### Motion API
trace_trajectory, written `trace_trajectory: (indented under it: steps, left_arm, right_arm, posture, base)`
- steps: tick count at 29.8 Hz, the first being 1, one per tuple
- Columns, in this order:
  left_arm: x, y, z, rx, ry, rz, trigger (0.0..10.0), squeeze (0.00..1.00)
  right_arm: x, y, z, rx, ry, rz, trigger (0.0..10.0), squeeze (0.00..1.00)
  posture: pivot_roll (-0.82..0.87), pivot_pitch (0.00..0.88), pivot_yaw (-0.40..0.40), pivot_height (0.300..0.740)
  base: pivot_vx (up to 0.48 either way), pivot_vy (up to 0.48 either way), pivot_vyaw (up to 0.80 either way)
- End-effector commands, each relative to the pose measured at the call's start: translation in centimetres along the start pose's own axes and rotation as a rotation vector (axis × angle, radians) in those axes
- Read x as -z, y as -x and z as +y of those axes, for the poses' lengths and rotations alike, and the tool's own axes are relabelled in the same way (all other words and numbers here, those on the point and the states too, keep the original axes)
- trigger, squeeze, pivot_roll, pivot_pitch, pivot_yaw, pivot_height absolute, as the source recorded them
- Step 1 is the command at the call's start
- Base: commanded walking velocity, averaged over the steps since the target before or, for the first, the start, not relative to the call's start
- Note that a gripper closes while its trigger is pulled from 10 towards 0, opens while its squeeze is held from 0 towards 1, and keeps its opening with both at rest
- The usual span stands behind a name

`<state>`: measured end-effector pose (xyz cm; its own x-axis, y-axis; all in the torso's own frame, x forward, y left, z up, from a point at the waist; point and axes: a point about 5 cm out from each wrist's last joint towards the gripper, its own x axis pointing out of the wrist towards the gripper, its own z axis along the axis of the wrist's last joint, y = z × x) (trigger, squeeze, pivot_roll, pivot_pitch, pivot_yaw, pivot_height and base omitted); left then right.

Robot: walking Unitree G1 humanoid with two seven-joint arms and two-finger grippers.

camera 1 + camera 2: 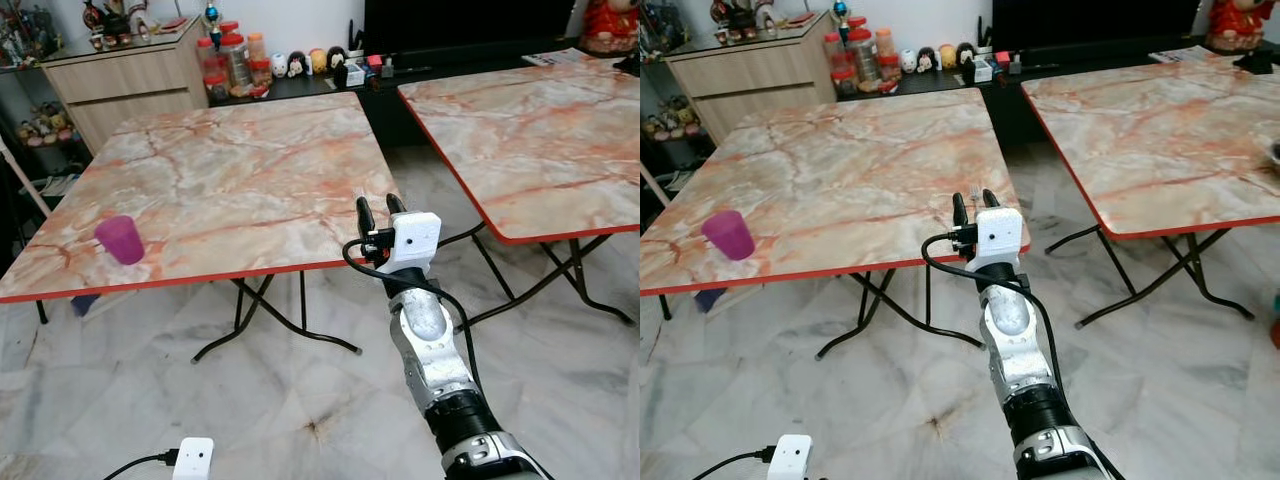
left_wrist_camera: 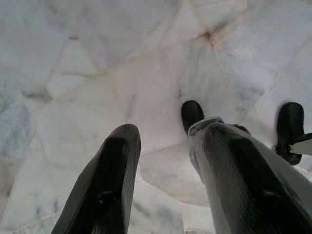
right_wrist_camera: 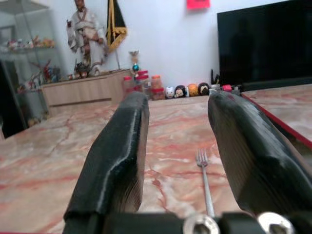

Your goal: Setting the table

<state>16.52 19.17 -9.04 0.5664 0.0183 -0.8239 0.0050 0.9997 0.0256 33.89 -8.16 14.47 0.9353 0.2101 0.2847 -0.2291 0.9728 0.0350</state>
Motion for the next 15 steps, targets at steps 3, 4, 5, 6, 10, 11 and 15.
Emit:
trace_trajectory:
  steps: [3, 4, 5, 6, 10, 11, 15]
  left_arm:
    - [0.03, 0.05, 0.36, -0.013, -0.016, -0.001, 10.0, 0.00]
    - [-0.01, 0.04, 0.35, -0.013, -0.015, -0.001, 10.0, 0.00]
    - [-0.05, 0.03, 0.36, -0.013, -0.016, -0.002, 10.0, 0.00]
    - [-0.12, 0.01, 0.35, -0.013, -0.017, -0.004, 10.0, 0.00]
    - [-0.25, -0.01, 0.36, -0.014, -0.020, -0.007, 10.0, 0.00]
    - [-0.25, -0.01, 0.36, -0.013, -0.020, -0.007, 10.0, 0.00]
    - [-0.26, -0.01, 0.38, -0.015, -0.018, -0.007, 10.0, 0.00]
  right_arm:
    - [0.14, -0.02, 0.09, -0.011, 0.003, 0.014, 10.0, 0.00]
    - [0.10, -0.03, 0.13, -0.015, 0.005, 0.011, 10.0, 0.00]
    - [0.03, -0.04, 0.18, -0.019, 0.004, 0.008, 10.0, 0.00]
    - [-0.09, -0.08, 0.31, -0.033, 0.018, 0.002, 10.0, 0.00]
    - [-0.29, -0.06, 0.61, -0.055, 0.009, -0.014, 10.0, 0.00]
    - [-0.19, -0.02, 0.57, -0.049, -0.005, -0.008, 10.0, 0.00]
    - [-0.16, 0.02, 0.37, -0.038, -0.010, -0.008, 10.0, 0.00]
  posture:
    - [-0.09, 0.000, 0.087, 0.740]
    - [-0.09, 0.000, 0.087, 0.740]
    - [-0.09, 0.000, 0.087, 0.740]
    - [-0.09, 0.000, 0.087, 0.740]
    - [-0.10, 0.000, 0.089, 0.740]
    - [-0.10, 0.000, 0.088, 0.740]
    - [-0.09, 0.000, 0.088, 0.740]
  base:
    - [0.269, 0.000, 0.00]
    - [0.270, 0.000, 0.00]
    - [0.270, 0.000, 0.00]
    - [0.270, 0.000, 0.00]
    - [0.272, 0.000, 0.63]
    - [0.270, 0.000, 0.00]
    - [0.271, 0.000, 0.00]
